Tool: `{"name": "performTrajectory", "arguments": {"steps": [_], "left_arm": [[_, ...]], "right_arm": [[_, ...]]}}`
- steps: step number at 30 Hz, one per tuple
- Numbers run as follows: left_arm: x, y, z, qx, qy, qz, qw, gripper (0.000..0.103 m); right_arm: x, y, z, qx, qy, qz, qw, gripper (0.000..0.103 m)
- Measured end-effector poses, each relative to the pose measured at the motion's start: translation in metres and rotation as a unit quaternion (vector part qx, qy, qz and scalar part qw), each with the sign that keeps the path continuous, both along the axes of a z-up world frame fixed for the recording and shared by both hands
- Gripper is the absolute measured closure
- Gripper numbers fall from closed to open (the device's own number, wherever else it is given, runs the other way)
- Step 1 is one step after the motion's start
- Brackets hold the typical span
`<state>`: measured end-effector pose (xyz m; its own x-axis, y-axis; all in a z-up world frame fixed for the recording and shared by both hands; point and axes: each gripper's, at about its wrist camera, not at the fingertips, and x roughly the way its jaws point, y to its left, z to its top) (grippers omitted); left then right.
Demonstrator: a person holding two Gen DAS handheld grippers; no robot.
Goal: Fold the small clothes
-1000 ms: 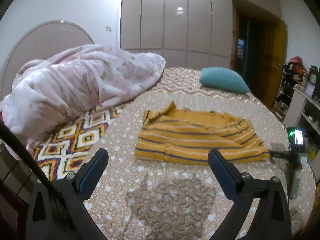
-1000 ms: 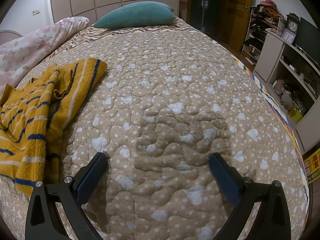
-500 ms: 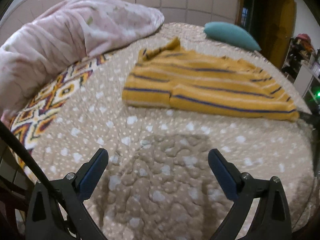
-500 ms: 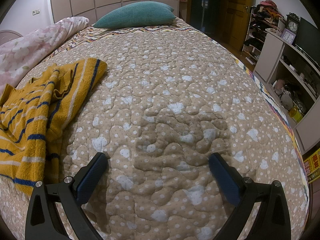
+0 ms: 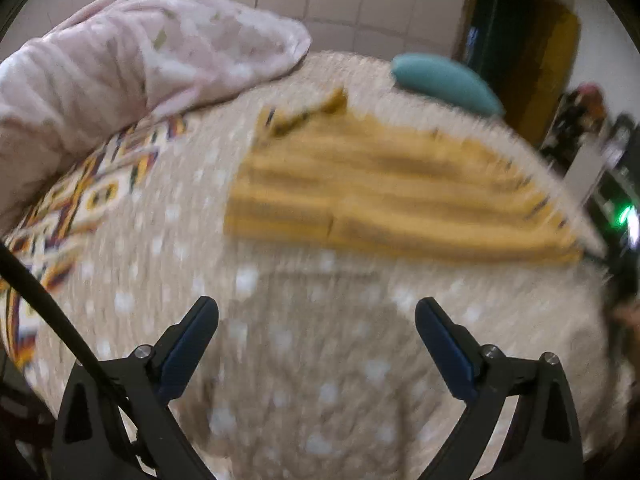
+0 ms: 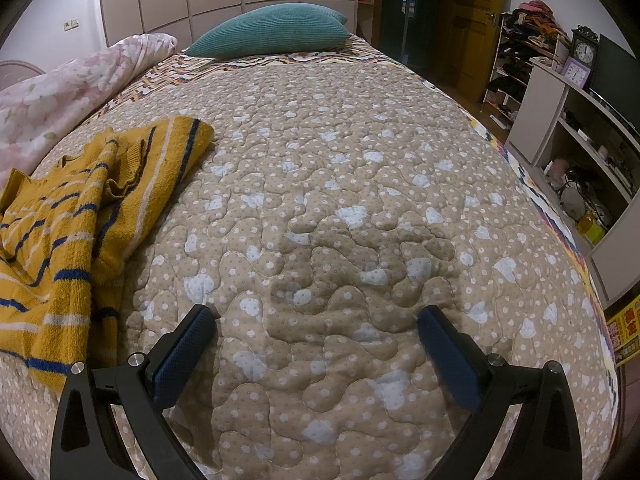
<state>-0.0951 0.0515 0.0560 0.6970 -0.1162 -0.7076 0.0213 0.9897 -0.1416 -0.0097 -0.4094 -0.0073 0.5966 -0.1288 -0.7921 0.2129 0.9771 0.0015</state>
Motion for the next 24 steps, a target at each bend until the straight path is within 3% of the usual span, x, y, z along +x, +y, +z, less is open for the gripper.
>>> {"name": "performTrajectory", "arguments": {"steps": [5,8,12,17,20,24], "left_arm": [[0.075,-0.006,0.044,-0.002,-0.016,-0.020,0.9997,0.004],[0.137,-0.013,0.050,0.014,-0.014,-0.026,0.9995,0.005],[0.211,-0.020,0.029,0.066,0.032,-0.006,0.9973,0.005],[0.277,-0.001,-0.015,0.156,0.083,0.057,0.9825,0.008],[0.296,0.022,-0.030,0.122,0.119,0.070,0.9828,0.008],[0.305,0.054,-0.036,0.023,0.145,0.092,0.9848,0.008]], "right_arm": [[0.000,0.001,0.000,0.000,0.000,-0.001,1.000,0.000],[-0.001,0.000,0.000,-0.005,-0.006,-0.001,1.000,0.000],[-0.004,0.000,0.000,-0.003,-0.010,-0.002,1.000,0.000],[-0.003,0.000,0.000,-0.004,-0.010,-0.002,1.000,0.000],[-0.004,-0.001,0.000,-0.003,-0.010,-0.002,1.000,0.000],[-0.003,0.000,0.000,-0.003,-0.010,-0.002,1.000,0.000]]}}
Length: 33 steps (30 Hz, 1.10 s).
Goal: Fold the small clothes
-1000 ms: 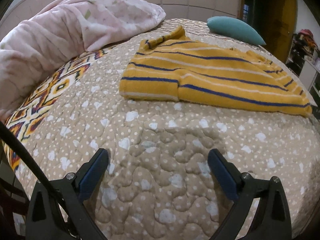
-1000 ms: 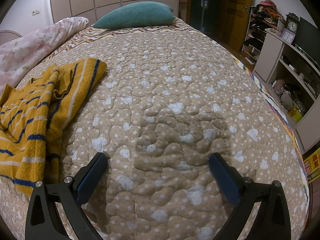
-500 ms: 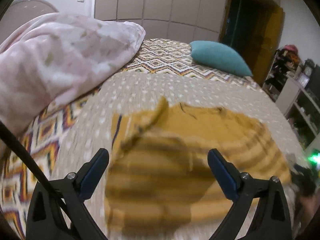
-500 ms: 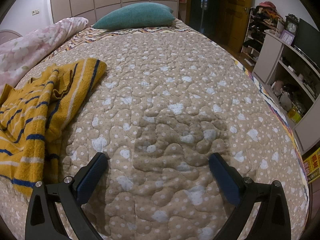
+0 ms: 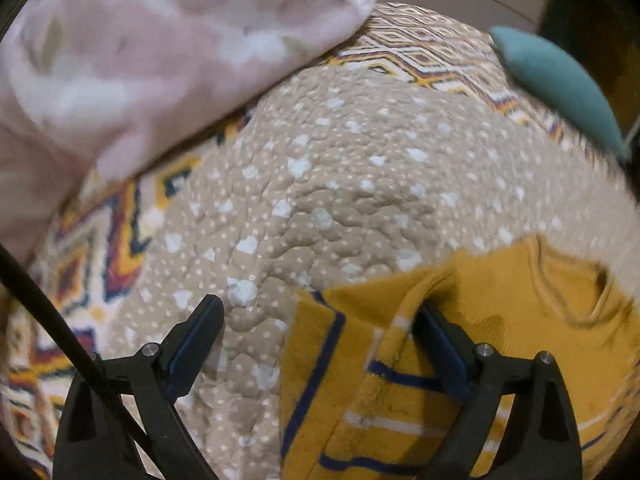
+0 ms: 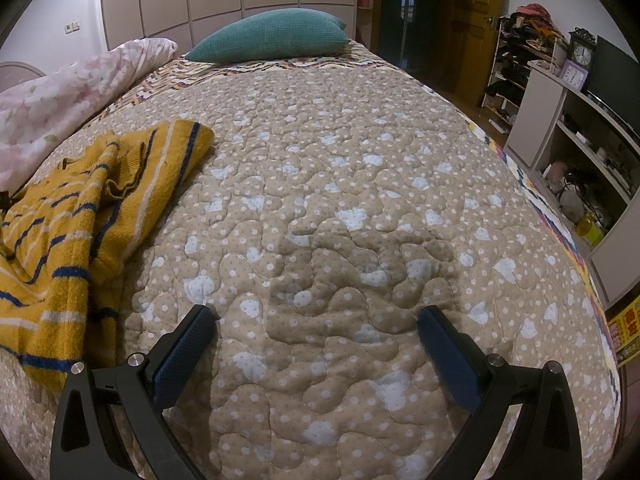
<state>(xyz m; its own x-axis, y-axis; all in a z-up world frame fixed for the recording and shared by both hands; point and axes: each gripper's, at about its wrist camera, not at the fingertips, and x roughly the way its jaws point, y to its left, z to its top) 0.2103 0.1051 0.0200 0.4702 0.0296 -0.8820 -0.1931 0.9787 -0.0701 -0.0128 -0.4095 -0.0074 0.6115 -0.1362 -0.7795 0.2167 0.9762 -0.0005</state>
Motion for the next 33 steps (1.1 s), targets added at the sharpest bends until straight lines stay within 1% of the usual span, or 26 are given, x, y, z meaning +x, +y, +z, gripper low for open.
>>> {"name": "performTrajectory", "arguments": {"steps": [1,3,5,8,10,12,15,17,18,19,21,22,24,26,28,30,33], "left_arm": [[-0.001,0.007,0.000,-0.021,0.000,0.006,0.9998,0.008],[-0.006,0.014,0.004,-0.042,-0.006,0.012,0.9990,0.008],[-0.014,0.019,0.009,-0.043,-0.015,0.016,0.9988,0.008],[-0.036,0.019,0.023,-0.036,-0.030,0.025,0.9986,0.008],[-0.055,0.018,0.036,-0.033,-0.042,0.021,0.9984,0.008],[-0.079,0.012,0.047,-0.024,-0.053,0.005,0.9983,0.008],[-0.138,-0.012,0.064,0.008,-0.082,-0.038,0.9959,0.008],[-0.174,-0.031,0.067,0.023,-0.099,-0.061,0.9930,0.008],[-0.187,-0.039,0.066,0.026,-0.105,-0.069,0.9917,0.008],[-0.209,-0.051,0.063,0.022,-0.115,-0.080,0.9899,0.008],[-0.233,-0.067,0.053,0.009,-0.126,-0.089,0.9880,0.008],[-0.244,-0.076,0.044,-0.003,-0.127,-0.092,0.9876,0.008],[-0.251,-0.089,0.027,-0.021,-0.120,-0.095,0.9881,0.008],[-0.251,-0.100,0.006,-0.012,-0.098,-0.089,0.9911,0.008],[-0.251,-0.105,-0.009,0.005,-0.087,-0.080,0.9930,0.008],[-0.251,-0.105,-0.013,0.007,-0.086,-0.079,0.9931,0.008],[-0.246,-0.107,-0.017,0.004,-0.077,-0.088,0.9931,0.000]], "right_arm": [[0.000,0.000,0.000,0.000,0.000,0.000,1.000,0.000],[0.000,0.000,0.000,0.000,0.000,0.000,1.000,0.000],[-0.002,0.001,0.000,0.001,0.000,0.000,1.000,0.000],[-0.002,0.001,-0.001,0.001,0.000,0.000,1.000,0.000],[-0.003,0.001,0.000,0.002,0.000,-0.001,1.000,0.000],[-0.003,0.000,0.002,0.005,0.000,-0.001,1.000,0.000],[-0.002,-0.001,0.005,0.012,0.004,0.000,1.000,0.000],[0.001,-0.002,0.006,0.013,0.010,0.002,1.000,0.000],[0.001,-0.004,0.007,0.022,0.014,0.002,1.000,0.000],[0.003,-0.007,0.007,0.031,0.021,0.001,0.999,0.000],[0.005,-0.010,0.007,0.047,0.036,-0.008,0.998,0.000],[0.004,-0.010,0.008,0.052,0.040,-0.018,0.998,0.000],[0.003,-0.003,0.007,0.040,0.048,-0.027,0.998,0.000],[-0.001,0.003,0.006,0.029,0.045,-0.028,0.998,0.000],[-0.006,0.005,0.006,0.030,0.037,-0.027,0.998,0.000],[-0.009,0.004,0.005,0.036,0.025,-0.027,0.999,0.000],[-0.013,0.004,0.004,0.035,0.014,-0.028,0.999,0.000]]}}
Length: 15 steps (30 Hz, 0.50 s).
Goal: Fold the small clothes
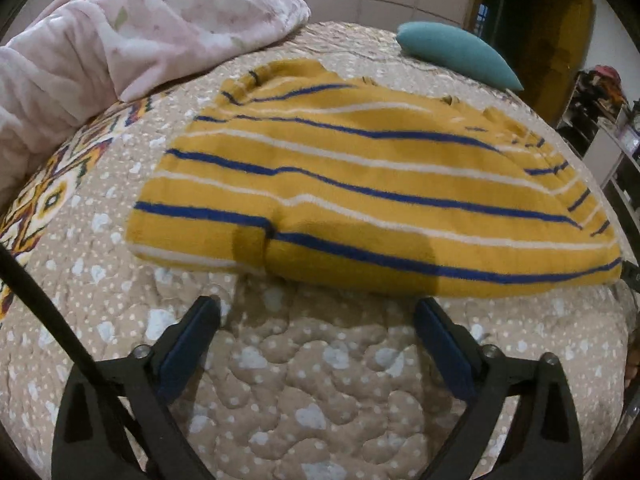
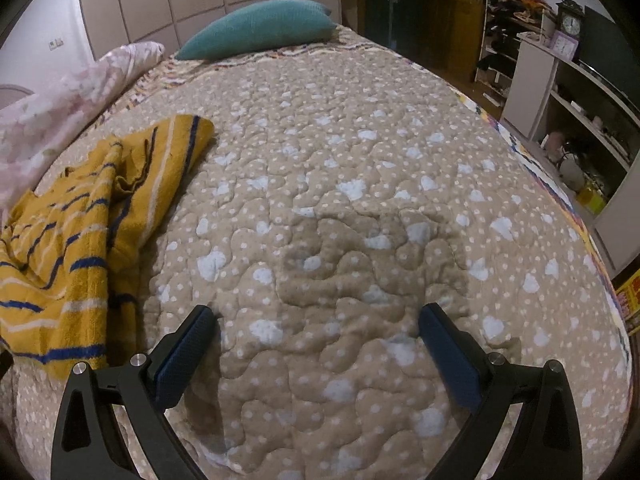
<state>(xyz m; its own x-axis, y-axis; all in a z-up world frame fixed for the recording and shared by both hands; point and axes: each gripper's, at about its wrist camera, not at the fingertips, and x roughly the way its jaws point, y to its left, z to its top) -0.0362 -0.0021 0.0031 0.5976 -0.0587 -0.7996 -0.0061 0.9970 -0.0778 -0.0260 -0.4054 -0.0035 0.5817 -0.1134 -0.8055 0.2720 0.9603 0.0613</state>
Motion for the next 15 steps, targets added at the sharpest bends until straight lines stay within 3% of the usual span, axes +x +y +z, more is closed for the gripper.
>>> {"name": "performTrajectory", "arguments": {"steps": [4,12,15], "left_arm": [[-0.001,-0.008,-0.004,0.024,0.005,-0.005,0.9997,0.000],[-0.002,-0.005,-0.004,0.015,0.001,-0.011,0.9998,0.000],[-0.006,0.000,-0.001,-0.006,-0.010,-0.017,0.9998,0.000]], "right_arm": [[-0.004,0.000,0.000,0.004,-0.008,-0.002,1.000,0.000],[-0.006,0.012,0.000,-0.036,0.003,-0.012,0.999,0.000],[0.000,0.013,0.004,-0.040,0.040,-0.011,0.998,0.001]]}}
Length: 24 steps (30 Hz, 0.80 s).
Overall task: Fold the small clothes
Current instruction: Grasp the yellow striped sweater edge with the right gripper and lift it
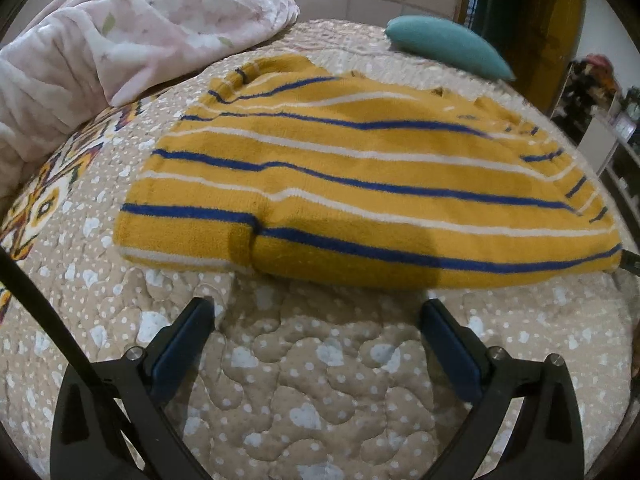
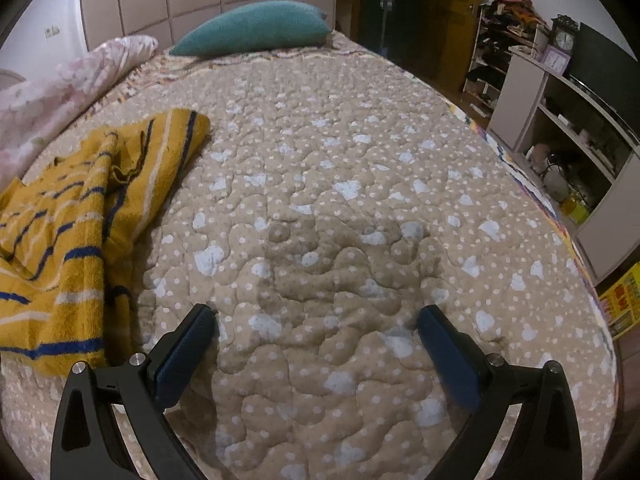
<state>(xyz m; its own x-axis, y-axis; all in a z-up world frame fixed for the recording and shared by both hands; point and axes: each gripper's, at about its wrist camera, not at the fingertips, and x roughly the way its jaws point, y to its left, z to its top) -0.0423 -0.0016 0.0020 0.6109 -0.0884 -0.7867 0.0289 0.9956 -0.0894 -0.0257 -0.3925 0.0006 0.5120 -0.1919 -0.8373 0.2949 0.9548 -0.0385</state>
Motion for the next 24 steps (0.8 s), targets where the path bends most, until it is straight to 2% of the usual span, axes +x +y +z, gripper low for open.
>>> {"name": "performTrajectory", "arguments": {"steps": [1,3,5,7,9,12,17,19,21,22,23,24], "left_arm": [[-0.004,0.004,0.003,-0.015,-0.008,-0.002,0.9998,0.000],[-0.012,0.011,0.010,-0.048,-0.023,-0.006,0.9985,0.000],[-0.020,0.019,0.018,-0.073,-0.029,-0.006,0.9969,0.000],[-0.029,0.027,0.028,-0.092,-0.043,-0.002,0.9949,0.000],[-0.036,0.034,0.039,-0.103,-0.063,0.005,0.9927,0.000],[-0.044,0.048,0.052,-0.100,-0.094,0.024,0.9903,0.000],[-0.042,0.067,0.059,-0.115,-0.102,0.047,0.9870,0.000],[-0.037,0.078,0.056,-0.120,-0.096,0.062,0.9862,0.000],[-0.034,0.090,0.053,-0.119,-0.089,0.080,0.9856,0.000],[-0.032,0.100,0.052,-0.120,-0.086,0.095,0.9845,0.000],[-0.032,0.107,0.052,-0.122,-0.086,0.106,0.9832,0.000],[-0.032,0.117,0.052,-0.124,-0.086,0.117,0.9816,0.000]], "right_arm": [[0.002,-0.001,0.006,0.006,0.015,-0.006,1.000,0.002],[-0.003,-0.001,0.025,0.050,-0.002,-0.008,0.999,0.017],[-0.009,0.003,0.046,0.122,-0.043,0.005,0.992,0.016],[-0.009,0.012,0.054,0.187,-0.058,0.027,0.980,0.016],[-0.005,0.024,0.048,0.216,-0.054,0.042,0.974,0.016],[0.001,0.040,0.028,0.223,-0.048,0.044,0.973,0.016],[0.013,0.049,0.007,0.279,-0.083,0.018,0.956,0.017],[0.024,0.057,0.004,0.302,-0.088,0.019,0.949,0.028],[0.028,0.064,0.004,0.298,-0.080,0.016,0.951,0.059],[0.030,0.063,0.005,0.305,-0.081,0.019,0.949,0.072],[0.029,0.058,0.008,0.327,-0.084,0.016,0.941,0.082],[0.027,0.054,0.012,0.330,-0.088,0.011,0.940,0.084]]}}
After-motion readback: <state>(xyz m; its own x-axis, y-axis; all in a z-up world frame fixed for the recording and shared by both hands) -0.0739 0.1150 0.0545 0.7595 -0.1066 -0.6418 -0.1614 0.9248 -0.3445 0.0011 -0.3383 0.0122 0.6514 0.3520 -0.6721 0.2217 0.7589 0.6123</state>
